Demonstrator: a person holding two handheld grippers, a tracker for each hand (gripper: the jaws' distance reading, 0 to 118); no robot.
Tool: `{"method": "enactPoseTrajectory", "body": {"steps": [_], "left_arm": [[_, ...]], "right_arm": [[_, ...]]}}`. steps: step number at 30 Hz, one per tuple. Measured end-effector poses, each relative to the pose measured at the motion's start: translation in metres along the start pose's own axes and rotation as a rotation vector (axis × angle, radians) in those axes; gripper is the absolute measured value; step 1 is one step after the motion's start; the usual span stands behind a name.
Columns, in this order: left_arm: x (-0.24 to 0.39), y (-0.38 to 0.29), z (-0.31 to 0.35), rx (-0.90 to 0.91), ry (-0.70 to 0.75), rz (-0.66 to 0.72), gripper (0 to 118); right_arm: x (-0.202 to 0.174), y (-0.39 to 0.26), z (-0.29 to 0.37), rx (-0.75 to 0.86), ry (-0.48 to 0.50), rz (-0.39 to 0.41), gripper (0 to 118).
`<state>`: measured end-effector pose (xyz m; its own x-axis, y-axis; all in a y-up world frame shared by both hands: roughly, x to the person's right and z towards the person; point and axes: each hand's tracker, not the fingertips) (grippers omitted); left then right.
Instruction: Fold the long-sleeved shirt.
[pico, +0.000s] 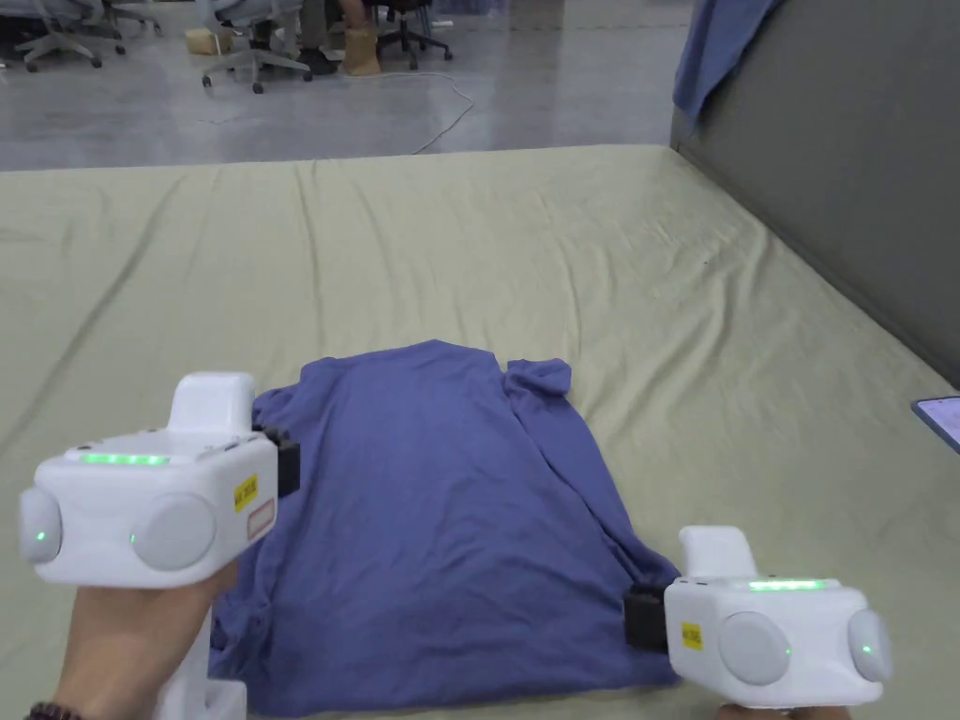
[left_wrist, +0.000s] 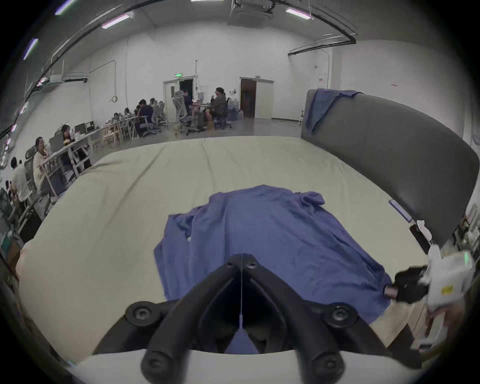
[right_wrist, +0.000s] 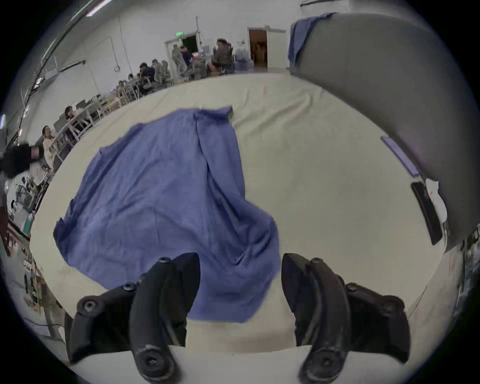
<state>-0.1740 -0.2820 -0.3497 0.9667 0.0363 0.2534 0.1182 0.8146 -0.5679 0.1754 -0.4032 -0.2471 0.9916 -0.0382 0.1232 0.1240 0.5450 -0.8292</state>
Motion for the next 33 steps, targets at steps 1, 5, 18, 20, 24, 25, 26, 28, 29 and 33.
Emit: {"method": "enactPoseTrajectory", "body": {"steps": [1, 5, 18, 20, 24, 25, 26, 28, 29, 33], "left_arm": [[0.003, 0.008, -0.014, -0.003, -0.007, -0.004, 0], [0.013, 0.04, -0.077, -0.026, -0.042, -0.005, 0], [0.067, 0.108, -0.32, -0.24, -0.041, -0.18, 116], [0.075, 0.111, -0.354, -0.262, -0.047, -0.22, 116], [0.083, 0.11, -0.4, -0.311, -0.075, -0.219, 112], [0.084, 0.107, -0.409, -0.324, -0.075, -0.21, 107], [0.087, 0.102, -0.417, -0.363, -0.076, -0.208, 103], [0.088, 0.099, -0.415, -0.351, -0.059, -0.177, 102], [0.088, 0.1, -0.408, -0.342, -0.06, -0.162, 95], [0.092, 0.108, -0.375, -0.293, -0.109, -0.223, 6]], "right_arm": [[-0.004, -0.001, -0.008, -0.019, -0.005, -0.001, 60], [-0.016, -0.001, -0.03, -0.006, -0.051, 0.046, 49], [-0.029, 0.008, -0.042, -0.032, -0.024, 0.111, 3], [-0.029, 0.006, -0.041, -0.029, -0.03, 0.12, 3], [-0.026, 0.005, -0.044, -0.024, -0.024, 0.104, 3], [-0.024, 0.006, -0.044, -0.024, -0.019, 0.091, 3], [-0.024, 0.006, -0.045, -0.024, -0.016, 0.087, 3], [-0.023, 0.004, -0.045, -0.018, -0.015, 0.091, 3], [-0.024, 0.003, -0.045, -0.013, -0.016, 0.092, 3], [-0.023, 0.002, -0.045, -0.01, -0.017, 0.077, 3]]}}
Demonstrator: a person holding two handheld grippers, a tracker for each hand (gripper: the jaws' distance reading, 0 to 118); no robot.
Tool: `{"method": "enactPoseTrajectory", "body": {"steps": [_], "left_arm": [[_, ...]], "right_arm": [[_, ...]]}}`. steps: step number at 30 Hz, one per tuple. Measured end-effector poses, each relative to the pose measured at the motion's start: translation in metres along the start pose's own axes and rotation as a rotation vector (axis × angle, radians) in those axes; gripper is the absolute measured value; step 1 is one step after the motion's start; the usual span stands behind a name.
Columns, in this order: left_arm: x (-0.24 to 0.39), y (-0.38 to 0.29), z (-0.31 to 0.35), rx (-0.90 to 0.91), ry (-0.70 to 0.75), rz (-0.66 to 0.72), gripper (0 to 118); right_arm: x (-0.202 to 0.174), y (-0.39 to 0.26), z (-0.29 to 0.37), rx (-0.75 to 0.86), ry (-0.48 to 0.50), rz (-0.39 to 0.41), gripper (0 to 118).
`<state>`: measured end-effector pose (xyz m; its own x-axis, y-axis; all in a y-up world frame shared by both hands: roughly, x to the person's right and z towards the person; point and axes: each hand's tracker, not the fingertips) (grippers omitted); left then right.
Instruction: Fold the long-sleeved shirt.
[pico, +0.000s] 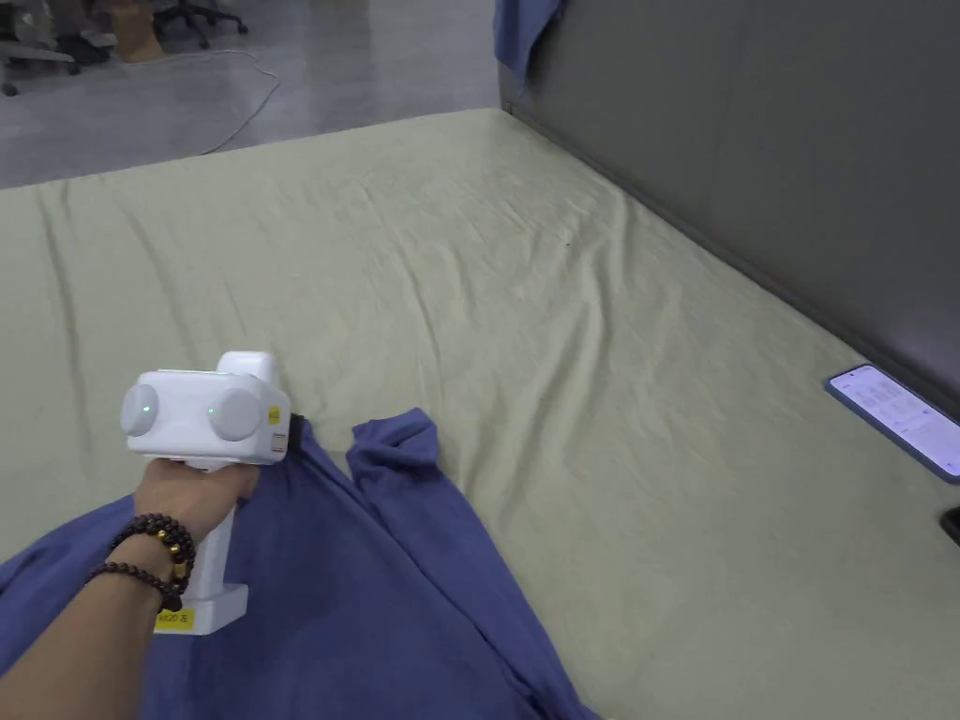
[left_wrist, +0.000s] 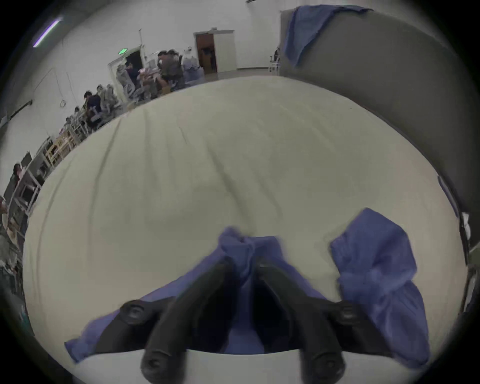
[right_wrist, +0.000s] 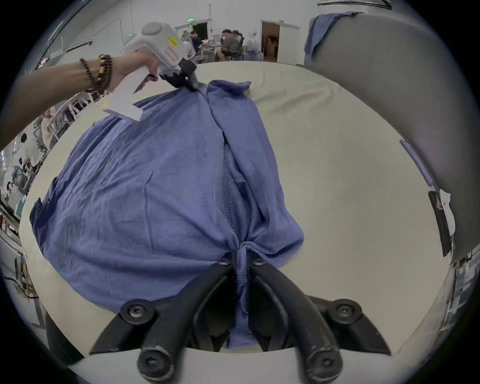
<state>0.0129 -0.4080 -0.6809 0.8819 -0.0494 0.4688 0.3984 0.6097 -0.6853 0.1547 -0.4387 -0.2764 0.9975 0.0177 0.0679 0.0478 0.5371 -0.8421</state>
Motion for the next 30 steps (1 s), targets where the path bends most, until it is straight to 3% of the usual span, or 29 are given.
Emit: {"method": "enactPoseTrajectory", "body": {"steps": [3, 7, 10, 13, 21, 23, 26, 30], "left_arm": [[-0.006, -0.004, 0.025, 0.02, 0.017, 0.014, 6], [-0.039, -0.001, 0.09, 0.125, -0.013, 0.178, 6], [-0.076, 0.001, 0.159, 0.264, -0.035, 0.235, 6], [-0.111, 0.003, 0.238, 0.383, 0.023, 0.252, 6], [-0.181, 0.035, 0.448, 0.694, 0.159, 0.35, 6], [-0.19, 0.045, 0.494, 0.806, 0.14, 0.367, 6], [-0.189, 0.066, 0.536, 0.817, 0.195, 0.389, 6], [-0.182, 0.088, 0.565, 0.841, 0.3, 0.358, 6]], "right_arm": [[0.007, -0.002, -0.001, 0.004, 0.029, -0.031, 3], [0.021, 0.007, 0.006, -0.018, 0.109, -0.052, 3], [0.039, 0.039, 0.041, 0.054, 0.139, -0.133, 3], [0.053, 0.101, 0.085, 0.232, 0.18, -0.064, 3], [0.049, 0.324, 0.22, 0.573, 0.096, 0.14, 3], [0.043, 0.38, 0.261, 0.638, 0.066, 0.145, 3], [0.039, 0.446, 0.306, 0.687, 0.057, 0.106, 3], [0.028, 0.505, 0.354, 0.789, -0.024, 0.136, 3]]}}
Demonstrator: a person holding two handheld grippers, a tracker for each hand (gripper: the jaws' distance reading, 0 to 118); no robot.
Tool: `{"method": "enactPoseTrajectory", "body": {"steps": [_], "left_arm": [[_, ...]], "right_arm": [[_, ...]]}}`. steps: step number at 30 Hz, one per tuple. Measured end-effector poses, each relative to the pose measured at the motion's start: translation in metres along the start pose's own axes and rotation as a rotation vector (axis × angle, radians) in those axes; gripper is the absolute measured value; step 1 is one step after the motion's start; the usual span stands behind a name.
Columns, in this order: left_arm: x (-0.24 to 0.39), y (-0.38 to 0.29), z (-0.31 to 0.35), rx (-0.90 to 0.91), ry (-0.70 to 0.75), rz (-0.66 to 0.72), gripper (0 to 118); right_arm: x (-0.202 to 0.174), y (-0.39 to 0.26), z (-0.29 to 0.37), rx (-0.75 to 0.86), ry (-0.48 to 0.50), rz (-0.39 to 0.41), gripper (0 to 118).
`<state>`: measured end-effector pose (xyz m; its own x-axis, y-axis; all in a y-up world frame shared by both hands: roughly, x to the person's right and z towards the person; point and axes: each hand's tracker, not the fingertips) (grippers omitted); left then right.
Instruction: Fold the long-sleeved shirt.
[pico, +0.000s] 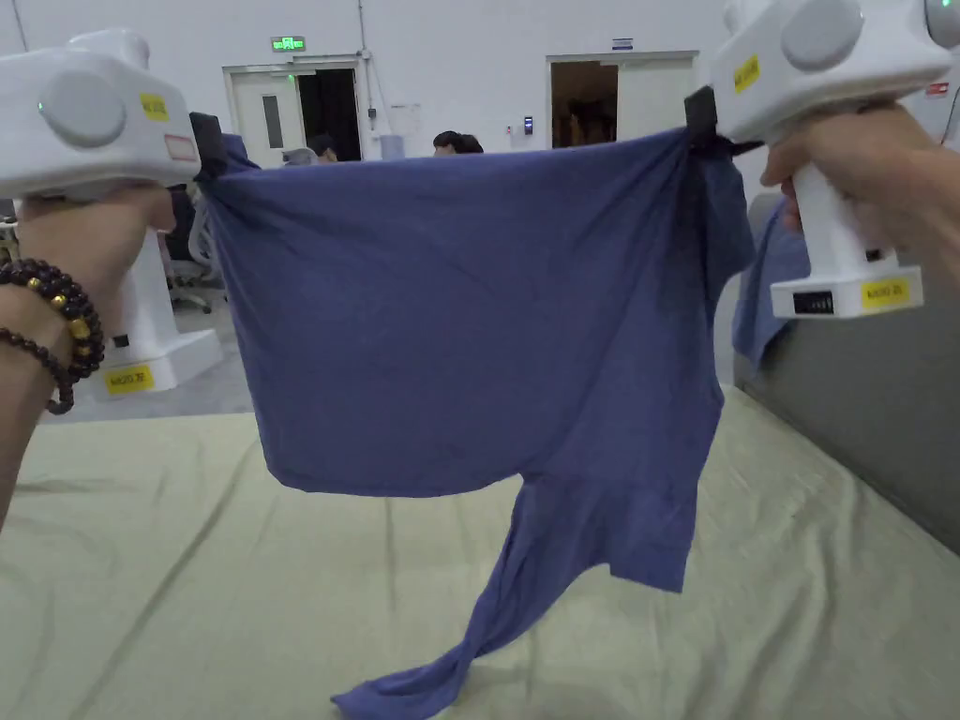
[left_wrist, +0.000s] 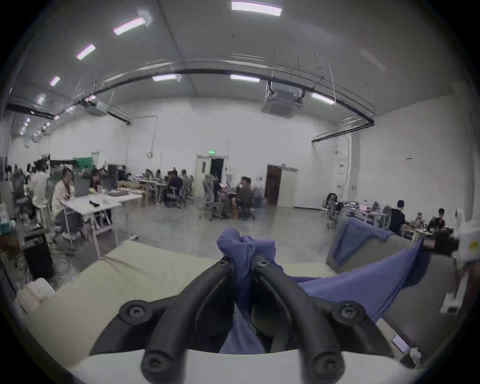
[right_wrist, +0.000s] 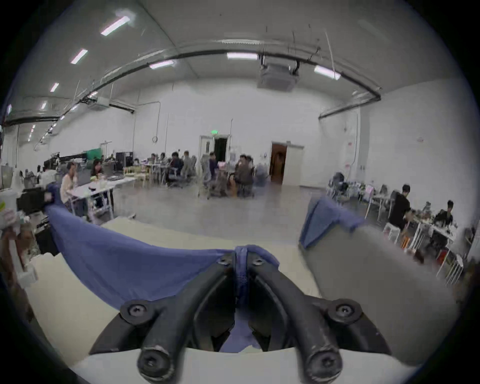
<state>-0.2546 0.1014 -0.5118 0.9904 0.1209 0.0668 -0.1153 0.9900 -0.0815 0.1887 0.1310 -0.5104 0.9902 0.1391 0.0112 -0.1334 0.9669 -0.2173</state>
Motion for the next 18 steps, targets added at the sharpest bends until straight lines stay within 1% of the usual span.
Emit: {"method": "enactPoseTrajectory", "body": {"steps": [1, 4, 5, 8, 9, 12, 16, 18], "left_arm": [[0.003, 0.007, 0.001, 0.007, 0.017, 0.005, 6], [0.013, 0.017, -0.003, 0.008, 0.084, 0.004, 6], [0.017, 0.019, -0.005, 0.006, 0.084, 0.012, 6], [0.023, 0.016, -0.009, 0.013, 0.078, 0.028, 6], [0.025, 0.014, -0.011, 0.014, 0.082, 0.026, 6], [0.026, -0.003, -0.019, -0.004, 0.099, -0.004, 6], [0.014, -0.052, -0.032, -0.073, 0.097, 0.011, 6], [0.007, -0.085, -0.038, -0.122, 0.115, 0.005, 6]], "right_arm": [[0.0, 0.016, 0.0, 0.034, -0.022, 0.023, 3], [-0.003, 0.046, 0.001, 0.057, -0.04, 0.021, 3], [-0.003, 0.051, 0.0, 0.059, -0.06, 0.006, 3], [-0.003, 0.054, -0.002, 0.056, -0.077, -0.032, 3], [-0.002, 0.05, -0.004, 0.054, -0.079, -0.033, 3], [-0.003, 0.028, -0.01, 0.053, -0.083, -0.025, 3], [-0.008, -0.038, -0.034, -0.049, -0.051, -0.026, 3], [-0.012, -0.082, -0.049, -0.1, -0.019, -0.066, 3]]}}
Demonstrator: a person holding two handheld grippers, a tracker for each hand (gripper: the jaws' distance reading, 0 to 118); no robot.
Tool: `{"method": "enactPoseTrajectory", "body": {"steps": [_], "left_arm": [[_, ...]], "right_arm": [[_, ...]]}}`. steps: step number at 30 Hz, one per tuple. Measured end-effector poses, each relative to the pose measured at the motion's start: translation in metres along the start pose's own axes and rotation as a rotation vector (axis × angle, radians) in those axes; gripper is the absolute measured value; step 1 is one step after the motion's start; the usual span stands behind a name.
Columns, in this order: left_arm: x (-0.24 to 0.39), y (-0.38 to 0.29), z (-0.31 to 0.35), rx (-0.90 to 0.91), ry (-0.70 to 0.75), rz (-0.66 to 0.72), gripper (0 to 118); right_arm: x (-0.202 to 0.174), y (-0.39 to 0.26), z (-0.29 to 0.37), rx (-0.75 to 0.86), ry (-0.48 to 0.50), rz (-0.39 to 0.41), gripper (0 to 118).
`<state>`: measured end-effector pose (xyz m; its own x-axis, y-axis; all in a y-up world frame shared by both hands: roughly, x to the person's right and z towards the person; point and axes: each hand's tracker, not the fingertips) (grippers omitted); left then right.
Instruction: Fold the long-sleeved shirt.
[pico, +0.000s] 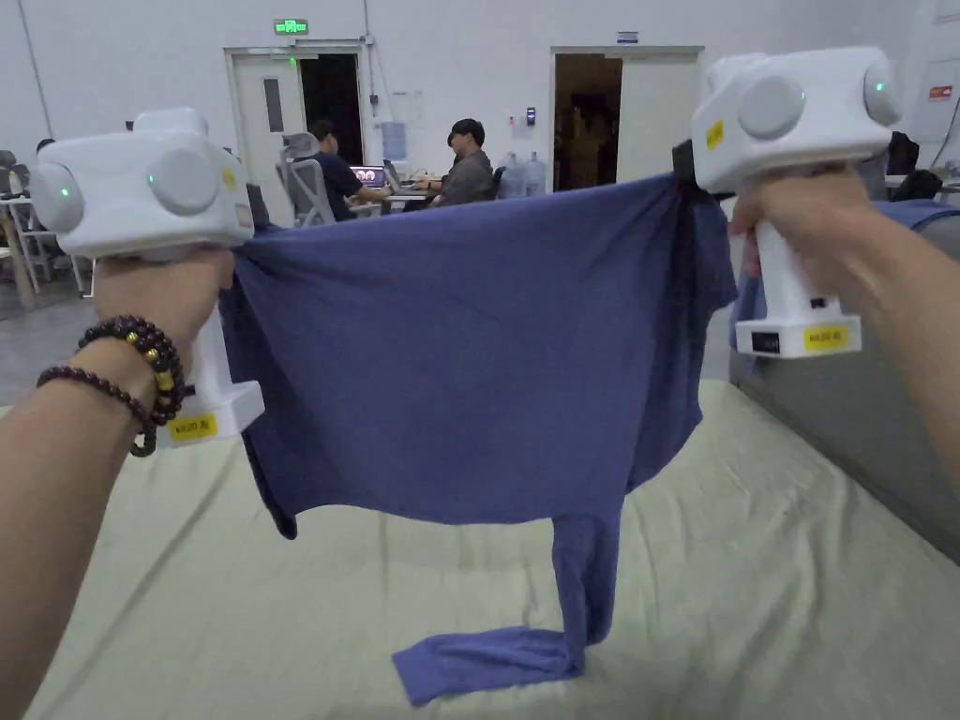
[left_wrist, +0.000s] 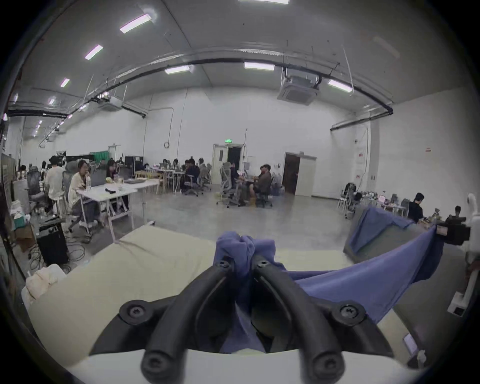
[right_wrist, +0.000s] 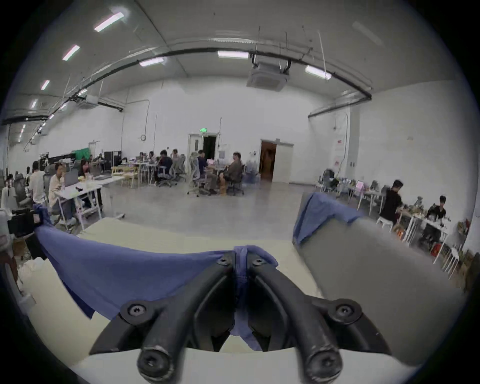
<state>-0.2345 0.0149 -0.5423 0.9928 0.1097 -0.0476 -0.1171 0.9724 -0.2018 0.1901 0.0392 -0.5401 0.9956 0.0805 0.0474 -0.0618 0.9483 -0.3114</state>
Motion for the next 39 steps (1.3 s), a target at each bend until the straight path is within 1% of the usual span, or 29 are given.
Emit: {"method": "enactPoseTrajectory", "body": {"steps": [2, 4, 8, 10, 12, 15, 18, 19, 20, 22, 23, 25, 26, 27, 28, 29, 30, 32, 33, 34, 35, 36, 37, 38, 39], "left_arm": [[-0.006, -0.045, -0.014, -0.06, 0.028, -0.018, 6], [-0.013, -0.091, -0.024, -0.103, 0.034, 0.005, 6], [-0.025, -0.168, -0.038, -0.233, 0.07, 0.033, 6], [-0.033, -0.191, -0.041, -0.286, 0.071, 0.05, 6], [-0.037, -0.2, -0.033, -0.274, 0.076, 0.05, 6], [-0.045, -0.204, -0.011, -0.252, 0.043, 0.066, 6], [-0.049, -0.213, 0.02, -0.227, 0.036, 0.008, 6], [-0.051, -0.221, 0.038, -0.233, 0.025, -0.027, 6], [-0.053, -0.231, 0.055, -0.229, 0.024, -0.028, 6], [-0.061, -0.253, 0.09, -0.255, -0.012, -0.037, 6], [-0.066, -0.267, 0.109, -0.284, -0.012, -0.032, 6], [-0.071, -0.299, 0.145, -0.34, -0.045, -0.04, 6], [-0.076, -0.317, 0.161, -0.378, -0.04, -0.056, 6], [-0.082, -0.335, 0.174, -0.419, -0.033, -0.059, 6], [-0.089, -0.357, 0.185, -0.461, -0.016, -0.057, 6], [-0.095, -0.379, 0.196, -0.523, -0.037, -0.081, 6], [-0.1, -0.395, 0.204, -0.575, -0.039, -0.087, 6], [-0.113, -0.434, 0.216, -0.685, -0.044, -0.051, 6], [-0.116, -0.447, 0.216, -0.728, -0.044, -0.044, 6], [-0.121, -0.461, 0.216, -0.746, -0.05, -0.013, 6], [-0.124, -0.47, 0.216, -0.737, -0.056, -0.002, 6], [-0.125, -0.474, 0.218, -0.732, -0.043, -0.011, 6], [-0.127, -0.476, 0.22, -0.716, -0.048, -0.005, 7], [-0.128, -0.474, 0.22, -0.703, -0.063, 0.011, 14], [-0.127, -0.47, 0.219, -0.704, -0.058, 0.015, 33]], "right_arm": [[-0.005, -0.053, -0.023, -0.078, 0.029, -0.034, 3], [-0.012, -0.103, -0.047, -0.153, 0.039, -0.049, 3], [-0.031, -0.186, -0.071, -0.279, 0.054, -0.017, 3], [-0.035, -0.21, -0.071, -0.306, 0.05, 0.006, 3], [-0.029, -0.221, -0.069, -0.304, 0.068, 0.004, 3], [-0.023, -0.229, -0.041, -0.287, 0.107, -0.015, 3], [-0.023, -0.244, 0.005, -0.263, 0.099, 0.01, 3], [-0.026, -0.254, 0.028, -0.252, 0.099, 0.03, 3], [-0.027, -0.265, 0.048, -0.243, 0.103, 0.041, 3], [-0.027, -0.294, 0.087, -0.248, 0.105, 0.015, 3], [-0.03, -0.314, 0.111, -0.273, 0.104, -0.012, 3], [-0.03, -0.352, 0.143, -0.323, 0.12, -0.038, 3], [-0.031, -0.374, 0.158, -0.363, 0.107, -0.046, 3], [-0.033, -0.397, 0.173, -0.395, 0.121, -0.043, 3], [-0.035, -0.419, 0.184, -0.452, 0.113, -0.049, 3], [-0.037, -0.441, 0.192, -0.512, 0.11, -0.053, 3], [-0.038, -0.459, 0.196, -0.566, 0.126, -0.045, 3], [-0.045, -0.5, 0.197, -0.695, 0.142, 0.014, 3], [-0.046, -0.513, 0.194, -0.731, 0.158, 0.027, 3], [-0.048, -0.526, 0.189, -0.772, 0.153, 0.044, 3], [-0.051, -0.535, 0.185, -0.775, 0.137, 0.062, 3], [-0.052, -0.539, 0.181, -0.762, 0.132, 0.058, 3], [-0.051, -0.539, 0.179, -0.755, 0.135, 0.049, 3], [-0.051, -0.533, 0.18, -0.754, 0.136, 0.046, 5], [-0.05, -0.526, 0.184, -0.752, 0.133, 0.045, 16]]}}
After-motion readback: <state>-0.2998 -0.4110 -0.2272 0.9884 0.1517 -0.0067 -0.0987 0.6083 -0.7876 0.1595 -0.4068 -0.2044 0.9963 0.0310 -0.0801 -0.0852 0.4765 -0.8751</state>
